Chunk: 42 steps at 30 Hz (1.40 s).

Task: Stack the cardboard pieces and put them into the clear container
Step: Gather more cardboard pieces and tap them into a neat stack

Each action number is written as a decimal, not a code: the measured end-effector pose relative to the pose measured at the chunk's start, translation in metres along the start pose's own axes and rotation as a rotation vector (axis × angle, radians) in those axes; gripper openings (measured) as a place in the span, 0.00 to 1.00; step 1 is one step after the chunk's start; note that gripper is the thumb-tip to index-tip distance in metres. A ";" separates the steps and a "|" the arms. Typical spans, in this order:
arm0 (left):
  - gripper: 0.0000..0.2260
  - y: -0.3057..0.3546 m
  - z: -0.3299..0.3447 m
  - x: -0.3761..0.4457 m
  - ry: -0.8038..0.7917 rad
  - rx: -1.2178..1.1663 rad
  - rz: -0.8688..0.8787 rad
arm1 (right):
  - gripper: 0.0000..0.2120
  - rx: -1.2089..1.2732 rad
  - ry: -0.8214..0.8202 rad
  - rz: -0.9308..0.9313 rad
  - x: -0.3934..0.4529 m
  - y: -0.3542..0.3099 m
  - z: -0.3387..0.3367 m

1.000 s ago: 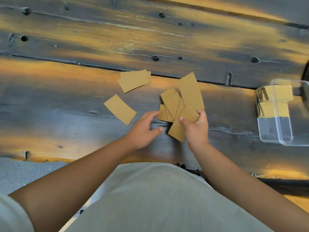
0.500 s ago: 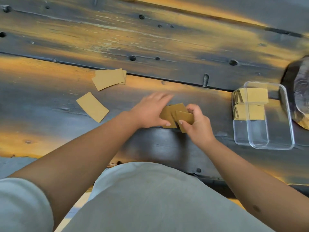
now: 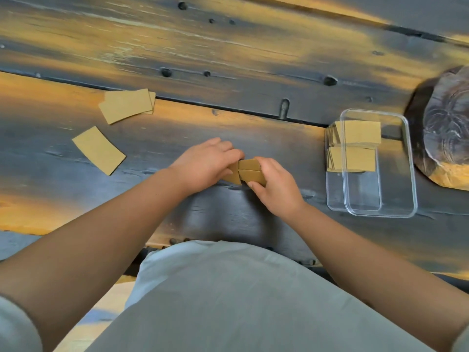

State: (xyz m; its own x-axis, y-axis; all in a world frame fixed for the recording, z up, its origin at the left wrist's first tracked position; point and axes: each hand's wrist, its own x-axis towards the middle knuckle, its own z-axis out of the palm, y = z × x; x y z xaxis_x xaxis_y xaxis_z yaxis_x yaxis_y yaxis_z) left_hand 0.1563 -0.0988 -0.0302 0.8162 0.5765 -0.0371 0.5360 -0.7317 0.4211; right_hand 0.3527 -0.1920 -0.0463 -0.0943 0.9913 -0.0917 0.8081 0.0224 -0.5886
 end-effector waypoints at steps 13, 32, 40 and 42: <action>0.23 0.000 0.035 -0.045 0.189 -0.416 -0.496 | 0.21 0.062 -0.053 0.051 0.001 0.013 -0.009; 0.12 -0.012 0.033 -0.017 -0.081 0.031 -0.288 | 0.13 0.230 -0.068 0.127 0.011 0.006 -0.003; 0.15 -0.004 0.038 -0.008 -0.020 -0.224 -0.283 | 0.09 0.660 -0.070 0.332 0.010 0.001 -0.003; 0.09 -0.006 0.040 -0.009 0.011 -0.206 -0.277 | 0.09 0.529 -0.019 0.230 0.011 0.000 -0.011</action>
State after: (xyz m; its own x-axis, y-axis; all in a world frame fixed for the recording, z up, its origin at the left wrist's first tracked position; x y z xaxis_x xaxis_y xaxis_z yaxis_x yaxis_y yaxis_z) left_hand 0.1542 -0.1144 -0.0690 0.6428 0.7476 -0.1667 0.6815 -0.4588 0.5702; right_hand 0.3579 -0.1802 -0.0384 0.0344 0.9604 -0.2763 0.4092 -0.2658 -0.8729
